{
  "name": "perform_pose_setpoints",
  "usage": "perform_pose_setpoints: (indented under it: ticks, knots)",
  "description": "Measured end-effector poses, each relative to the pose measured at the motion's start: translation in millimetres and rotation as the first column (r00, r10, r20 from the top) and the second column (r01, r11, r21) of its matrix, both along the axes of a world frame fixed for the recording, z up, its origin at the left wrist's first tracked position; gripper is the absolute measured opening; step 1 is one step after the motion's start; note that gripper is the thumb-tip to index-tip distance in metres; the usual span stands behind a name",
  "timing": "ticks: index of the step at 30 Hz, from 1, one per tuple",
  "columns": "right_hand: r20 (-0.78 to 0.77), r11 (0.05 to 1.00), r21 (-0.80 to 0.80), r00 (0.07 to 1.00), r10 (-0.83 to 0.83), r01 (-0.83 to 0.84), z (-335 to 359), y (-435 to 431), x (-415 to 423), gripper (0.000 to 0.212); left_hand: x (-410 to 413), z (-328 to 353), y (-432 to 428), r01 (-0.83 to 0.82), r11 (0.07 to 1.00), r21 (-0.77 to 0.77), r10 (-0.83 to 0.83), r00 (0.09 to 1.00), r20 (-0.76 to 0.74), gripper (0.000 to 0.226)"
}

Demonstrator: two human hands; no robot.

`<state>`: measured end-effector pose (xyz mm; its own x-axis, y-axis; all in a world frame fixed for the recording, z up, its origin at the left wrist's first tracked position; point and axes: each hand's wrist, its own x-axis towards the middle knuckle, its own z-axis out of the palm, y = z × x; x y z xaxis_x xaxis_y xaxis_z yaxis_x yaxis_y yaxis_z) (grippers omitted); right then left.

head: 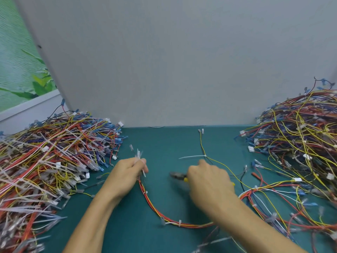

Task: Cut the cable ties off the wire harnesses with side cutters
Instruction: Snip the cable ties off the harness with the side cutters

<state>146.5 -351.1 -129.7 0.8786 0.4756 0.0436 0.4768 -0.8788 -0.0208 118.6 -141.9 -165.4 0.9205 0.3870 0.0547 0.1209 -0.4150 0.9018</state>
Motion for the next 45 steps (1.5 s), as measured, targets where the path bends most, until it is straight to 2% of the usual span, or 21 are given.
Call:
perform_pose_setpoints:
  ticks: [3,6,9,12,14,15,17,19,20,23,26,28,31,33,37,40,43,45]
  knots:
    - [0.126,0.994,0.025,0.986,-0.113,0.111,-3,-18,32,0.023,0,15,-13,0.036,0.945,-0.324,0.016,0.987,0.158,0.035]
    - [0.159,0.986,0.032,0.973,-0.168,0.165,-10,-29,65,0.017,0,20,-33,0.156,0.830,-0.535,-0.025,0.970,0.244,0.031]
    - [0.111,0.983,0.050,0.978,-0.179,0.174,-20,-34,86,0.013,-1,12,-49,0.189,0.774,-0.605,-0.108,0.980,0.169,0.025]
    - [0.032,0.971,0.181,0.985,-0.167,0.159,-29,-36,91,0.012,2,2,-58,0.187,0.776,-0.602,-0.176,0.981,0.078,0.022]
    - [-0.048,0.940,0.306,0.988,-0.144,0.152,-31,-36,89,0.010,4,-2,-58,0.188,0.823,-0.535,-0.197,0.979,0.040,0.019]
    - [-0.078,0.927,0.348,0.990,-0.120,0.140,-32,-36,86,0.009,4,-2,-57,0.205,0.878,-0.433,-0.215,0.976,0.025,0.016]
    - [-0.121,0.914,0.393,0.991,-0.053,0.097,-31,-36,79,0.006,1,-2,-55,0.264,0.963,-0.058,-0.266,0.964,-0.026,0.012]
    - [-0.152,0.897,0.440,0.988,0.025,0.045,-28,-39,69,0.004,0,-5,-56,0.309,0.906,0.290,-0.296,0.951,-0.088,0.014]
    - [-0.162,0.884,0.468,0.985,0.065,0.019,-26,-42,64,0.002,0,-6,-57,0.314,0.862,0.397,-0.298,0.949,-0.104,0.013]
    - [-0.193,0.831,0.556,0.969,0.157,-0.024,-22,-52,50,0.002,1,-9,-59,0.284,0.766,0.577,-0.268,0.956,-0.116,0.016]
    - [-0.295,0.743,0.670,0.917,0.269,-0.002,-21,-60,39,0.006,4,-12,-59,0.176,0.668,0.723,-0.158,0.983,-0.094,0.040]
    - [-0.338,0.700,0.714,0.883,0.325,0.015,-21,-64,34,0.007,4,-13,-59,0.103,0.647,0.756,-0.120,0.992,-0.033,0.049]
    - [-0.360,0.687,0.727,0.859,0.364,0.013,-19,-67,32,0.008,3,-11,-57,0.037,0.763,0.646,-0.177,0.972,0.153,0.033]
    - [-0.379,0.667,0.744,0.839,0.390,0.027,-16,-69,31,0.008,3,-9,-56,0.052,0.798,0.600,-0.224,0.950,0.216,0.023]
    - [-0.439,0.620,0.780,0.777,0.451,0.081,-10,-75,30,0.013,1,-5,-60,0.044,0.895,0.443,-0.197,0.931,0.307,0.031]
    - [-0.477,0.605,0.790,0.725,0.498,0.104,-8,-76,27,0.016,-1,-1,-68,0.130,0.865,0.484,-0.321,0.886,0.336,0.033]
    - [-0.514,0.607,0.785,0.680,0.522,0.128,-8,-74,24,0.019,-2,0,-77,0.246,0.747,0.617,-0.508,0.810,0.292,0.032]
    - [-0.529,0.604,0.785,0.655,0.539,0.137,-8,-74,24,0.020,-2,-3,-78,0.293,0.690,0.662,-0.574,0.778,0.255,0.025]
